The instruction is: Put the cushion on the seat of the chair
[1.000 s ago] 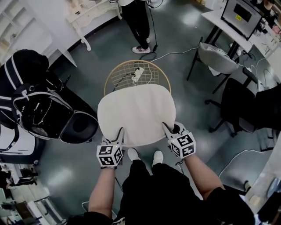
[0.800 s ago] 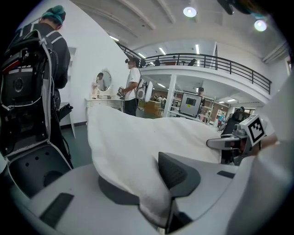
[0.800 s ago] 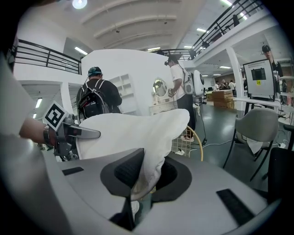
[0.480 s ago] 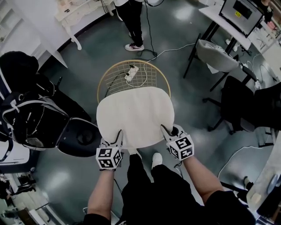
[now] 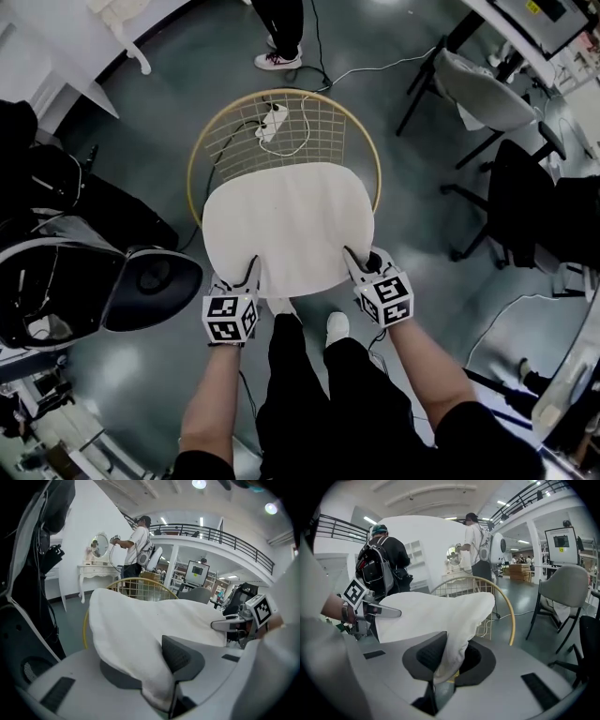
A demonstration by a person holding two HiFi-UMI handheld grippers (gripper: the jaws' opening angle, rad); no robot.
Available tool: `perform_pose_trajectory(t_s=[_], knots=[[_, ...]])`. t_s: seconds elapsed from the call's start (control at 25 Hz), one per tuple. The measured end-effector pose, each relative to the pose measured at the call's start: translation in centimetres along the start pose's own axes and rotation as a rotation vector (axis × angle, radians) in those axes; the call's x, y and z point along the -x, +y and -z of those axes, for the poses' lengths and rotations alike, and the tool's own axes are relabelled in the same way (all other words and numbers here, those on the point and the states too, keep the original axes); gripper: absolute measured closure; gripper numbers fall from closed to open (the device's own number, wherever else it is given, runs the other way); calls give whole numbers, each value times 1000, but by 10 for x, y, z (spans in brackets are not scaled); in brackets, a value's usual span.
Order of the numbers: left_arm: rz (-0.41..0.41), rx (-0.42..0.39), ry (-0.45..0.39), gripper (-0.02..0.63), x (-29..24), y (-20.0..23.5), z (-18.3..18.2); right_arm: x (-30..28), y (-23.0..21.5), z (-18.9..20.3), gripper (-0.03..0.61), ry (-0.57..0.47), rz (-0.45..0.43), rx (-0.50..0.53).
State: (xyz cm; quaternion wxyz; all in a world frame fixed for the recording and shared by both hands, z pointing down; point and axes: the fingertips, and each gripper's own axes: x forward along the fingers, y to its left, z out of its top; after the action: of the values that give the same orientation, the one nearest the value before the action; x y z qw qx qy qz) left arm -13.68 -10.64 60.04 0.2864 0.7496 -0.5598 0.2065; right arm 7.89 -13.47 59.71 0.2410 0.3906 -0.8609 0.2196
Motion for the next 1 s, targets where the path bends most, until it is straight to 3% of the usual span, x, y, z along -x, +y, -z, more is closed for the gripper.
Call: perform_pose_trajectory(t_s=[0.44, 1.0], knots=[[18, 16, 69, 469, -106, 53, 70, -106, -33, 72, 515, 66, 40, -22], [27, 15, 209, 440, -176, 84, 105, -170, -61, 122, 514, 204, 121, -87]])
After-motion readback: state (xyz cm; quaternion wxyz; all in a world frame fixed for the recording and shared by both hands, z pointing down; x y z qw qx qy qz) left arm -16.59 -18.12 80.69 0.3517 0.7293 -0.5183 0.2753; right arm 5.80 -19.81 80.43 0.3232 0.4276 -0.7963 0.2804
